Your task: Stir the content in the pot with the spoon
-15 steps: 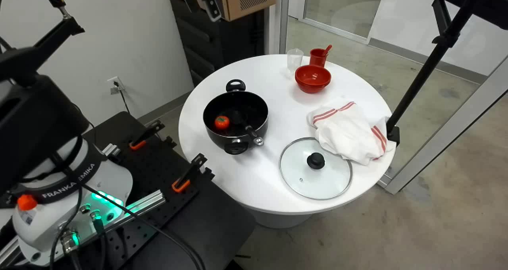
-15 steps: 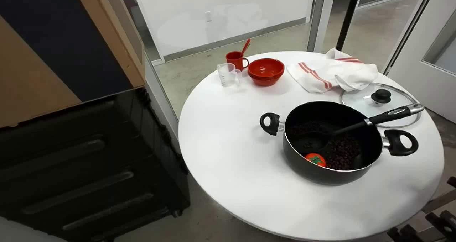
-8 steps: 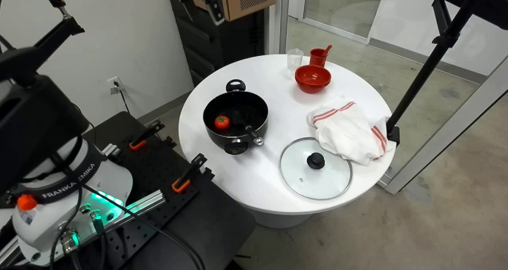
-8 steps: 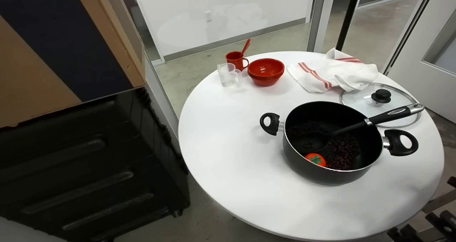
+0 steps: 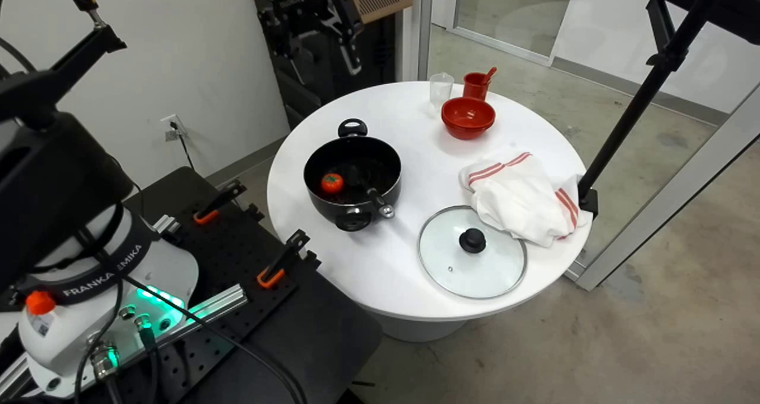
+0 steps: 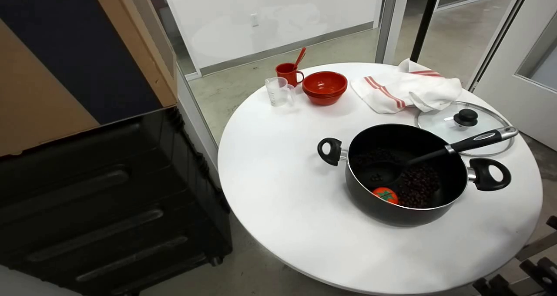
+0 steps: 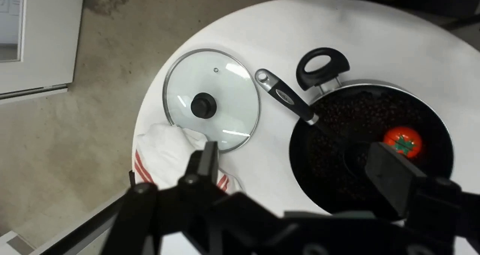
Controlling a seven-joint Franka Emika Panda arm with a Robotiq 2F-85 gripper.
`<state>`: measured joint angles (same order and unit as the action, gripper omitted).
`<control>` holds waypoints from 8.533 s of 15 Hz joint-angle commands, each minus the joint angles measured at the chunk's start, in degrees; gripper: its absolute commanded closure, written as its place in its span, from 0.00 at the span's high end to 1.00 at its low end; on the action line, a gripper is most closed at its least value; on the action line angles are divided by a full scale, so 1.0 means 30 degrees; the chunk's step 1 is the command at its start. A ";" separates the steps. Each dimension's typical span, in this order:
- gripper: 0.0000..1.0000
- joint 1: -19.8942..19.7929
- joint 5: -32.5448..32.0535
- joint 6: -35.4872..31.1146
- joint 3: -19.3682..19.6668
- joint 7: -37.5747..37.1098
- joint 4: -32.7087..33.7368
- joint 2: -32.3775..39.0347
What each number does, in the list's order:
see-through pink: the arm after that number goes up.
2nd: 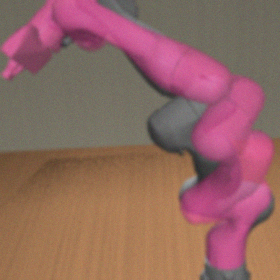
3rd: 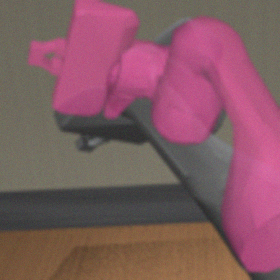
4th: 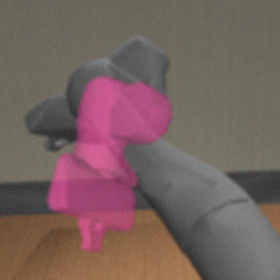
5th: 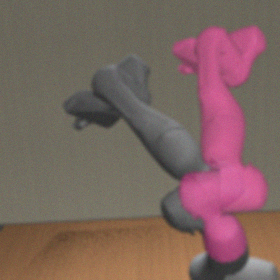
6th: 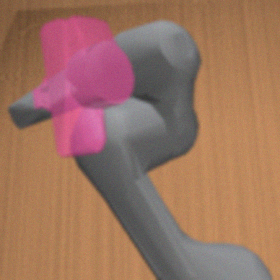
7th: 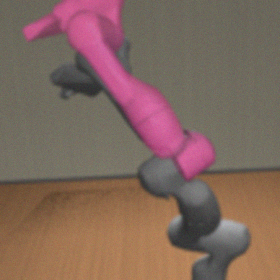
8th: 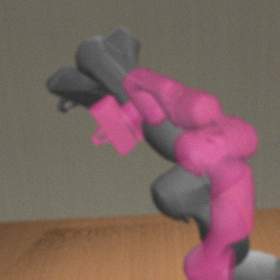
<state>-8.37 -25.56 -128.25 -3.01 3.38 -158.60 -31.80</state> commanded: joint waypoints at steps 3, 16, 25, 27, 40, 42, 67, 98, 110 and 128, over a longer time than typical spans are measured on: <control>1.00 -0.0695 -0.5761 -0.3745 0.0937 0.1688 0.0597 0.3877; 1.00 -0.0419 -0.7766 -0.4909 0.2977 0.4292 -0.0095 0.5497; 1.00 -0.0656 -1.2609 -0.4219 0.3408 0.2615 0.0587 0.8811; 1.00 -0.0645 -1.3231 -0.5150 0.3600 0.2026 0.0774 0.9756; 1.00 -0.0780 -1.4562 -0.8122 0.4379 0.0480 0.3472 1.5618; 1.00 -0.0792 -1.5339 -0.8170 0.4506 -0.0033 0.3968 1.6288; 0.06 -0.0699 -1.7672 -0.8009 0.3440 -0.1732 0.4577 1.8693; 0.07 0.1482 -1.2191 0.3428 0.2016 -0.0429 0.2641 1.3865; 0.07 0.1504 -1.3566 0.1892 0.1700 -0.0016 0.0036 1.3629; 0.07 0.3413 -1.2645 0.1544 0.0703 -0.5693 0.3901 1.6220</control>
<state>0.68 -61.79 -126.07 -1.11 -11.29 -148.39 15.06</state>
